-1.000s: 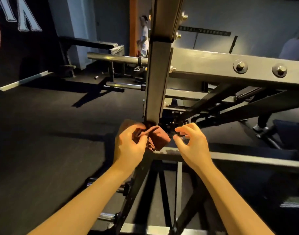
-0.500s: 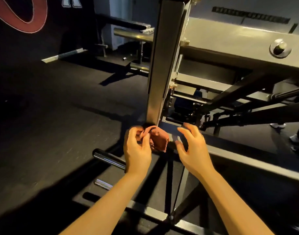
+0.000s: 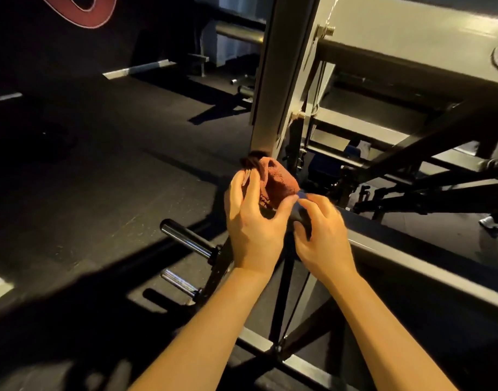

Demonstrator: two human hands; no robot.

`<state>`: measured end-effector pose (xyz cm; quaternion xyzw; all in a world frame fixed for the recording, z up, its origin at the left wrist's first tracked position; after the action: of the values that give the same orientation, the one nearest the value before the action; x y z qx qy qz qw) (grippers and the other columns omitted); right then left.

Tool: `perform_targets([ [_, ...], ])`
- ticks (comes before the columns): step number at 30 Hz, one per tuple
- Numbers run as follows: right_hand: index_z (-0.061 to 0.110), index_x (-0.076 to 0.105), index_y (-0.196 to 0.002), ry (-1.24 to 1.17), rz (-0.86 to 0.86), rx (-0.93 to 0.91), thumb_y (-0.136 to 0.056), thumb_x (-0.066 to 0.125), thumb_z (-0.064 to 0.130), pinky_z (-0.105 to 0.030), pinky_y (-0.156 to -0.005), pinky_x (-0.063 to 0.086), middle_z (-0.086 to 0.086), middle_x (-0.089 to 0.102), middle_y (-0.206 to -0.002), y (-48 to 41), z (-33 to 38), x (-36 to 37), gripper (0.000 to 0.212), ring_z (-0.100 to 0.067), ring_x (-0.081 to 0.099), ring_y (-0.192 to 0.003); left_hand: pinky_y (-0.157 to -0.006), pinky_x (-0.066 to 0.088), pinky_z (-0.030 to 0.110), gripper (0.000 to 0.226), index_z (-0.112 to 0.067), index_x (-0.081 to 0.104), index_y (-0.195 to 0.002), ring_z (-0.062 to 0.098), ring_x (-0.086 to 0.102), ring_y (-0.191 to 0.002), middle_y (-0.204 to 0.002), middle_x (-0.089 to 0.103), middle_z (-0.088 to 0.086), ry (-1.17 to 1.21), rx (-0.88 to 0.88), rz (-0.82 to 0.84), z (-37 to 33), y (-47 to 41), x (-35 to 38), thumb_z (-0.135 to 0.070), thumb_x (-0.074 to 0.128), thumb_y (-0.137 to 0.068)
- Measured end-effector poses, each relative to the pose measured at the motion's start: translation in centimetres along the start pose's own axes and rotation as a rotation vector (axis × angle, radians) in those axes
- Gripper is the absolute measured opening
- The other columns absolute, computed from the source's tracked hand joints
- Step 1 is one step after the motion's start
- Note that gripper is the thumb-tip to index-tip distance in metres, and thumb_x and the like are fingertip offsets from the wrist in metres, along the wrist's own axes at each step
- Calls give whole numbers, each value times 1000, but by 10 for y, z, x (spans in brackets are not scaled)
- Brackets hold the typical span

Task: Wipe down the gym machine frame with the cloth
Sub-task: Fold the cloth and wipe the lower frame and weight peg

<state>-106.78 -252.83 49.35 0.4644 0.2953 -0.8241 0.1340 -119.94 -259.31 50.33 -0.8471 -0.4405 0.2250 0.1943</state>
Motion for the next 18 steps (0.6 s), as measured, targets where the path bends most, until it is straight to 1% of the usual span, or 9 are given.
perform_targets([
  [2, 17, 54, -141, 44, 8, -6, -93, 69, 20, -50, -116, 40, -3, 46, -151, 0, 0, 0, 50, -24, 42, -141, -105, 52, 31, 47, -10, 62, -136, 17, 53, -130, -141, 51, 8, -63, 36, -19, 9, -4, -1, -22, 75, -92],
  [5, 17, 55, -140, 99, 33, -20, -93, 69, 23, -51, -118, 37, -5, 47, -152, 1, 2, 1, 49, -27, 41, -143, -101, 50, 25, 33, -9, 70, -124, 14, 56, -118, -130, 56, 7, -136, 70, 0, 33, -4, -6, -13, 72, -92],
  [6, 17, 56, -139, 102, 29, -23, -93, 70, 24, -52, -118, 37, -6, 47, -151, 1, 2, 2, 49, -27, 41, -142, -95, 51, 20, 26, -10, 71, -117, 12, 57, -111, -122, 57, 4, -134, 42, 17, 45, 1, -7, -13, 72, -91],
  [8, 18, 56, -138, 101, 26, -23, -93, 70, 27, -53, -118, 36, -6, 48, -151, 1, 1, 4, 48, -29, 41, -142, -83, 49, 14, 12, -13, 73, -102, 12, 59, -96, -106, 58, -2, -113, -102, 57, 73, 19, -9, -15, 74, -91],
  [10, 19, 56, -138, 114, 31, -18, -93, 70, 29, -52, -119, 34, -6, 47, -151, 1, 2, 6, 48, -29, 40, -143, -72, 45, 13, 6, -16, 74, -95, 16, 61, -88, -95, 57, -5, -114, -234, 116, 98, 34, -11, -17, 76, -90],
  [12, 18, 57, -138, 131, 24, -23, -93, 70, 30, -51, -120, 34, -7, 48, -151, 1, 2, 6, 48, -29, 40, -143, -70, 49, 16, 7, -16, 76, -95, 13, 62, -85, -92, 59, -4, -125, -287, 159, 106, 35, -16, -17, 77, -88],
  [13, 18, 57, -137, 132, 14, -24, -93, 71, 29, -51, -120, 34, -7, 49, -150, 1, 3, 6, 48, -29, 41, -143, -72, 50, 14, 10, -16, 76, -98, 8, 62, -86, -93, 61, -4, -123, -275, 163, 102, 29, -18, -16, 77, -88],
  [15, 18, 58, -136, 125, 4, -27, -92, 71, 29, -51, -119, 35, -7, 50, -149, 2, 4, 7, 47, -29, 42, -142, -81, 51, 12, 21, -17, 72, -108, -1, 61, -91, -100, 64, -5, -73, -194, 137, 82, 12, -23, -13, 76, -88],
  [18, 18, 58, -135, 96, -18, -23, -92, 70, 27, -50, -119, 34, -6, 48, -150, 2, 1, 9, 46, -28, 41, -142, -85, 52, 11, 30, -21, 65, -116, 1, 63, -98, -106, 64, -8, 17, -75, 90, 57, -12, -26, -13, 76, -89],
])
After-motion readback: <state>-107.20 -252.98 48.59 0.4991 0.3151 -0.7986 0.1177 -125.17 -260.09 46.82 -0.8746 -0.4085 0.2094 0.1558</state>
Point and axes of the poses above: each hand's wrist, its own y-axis away from the middle knuckle, its own x-axis out of the palm, z = x × y, the point moved 3 cm from there along -y, towards the middle knuckle
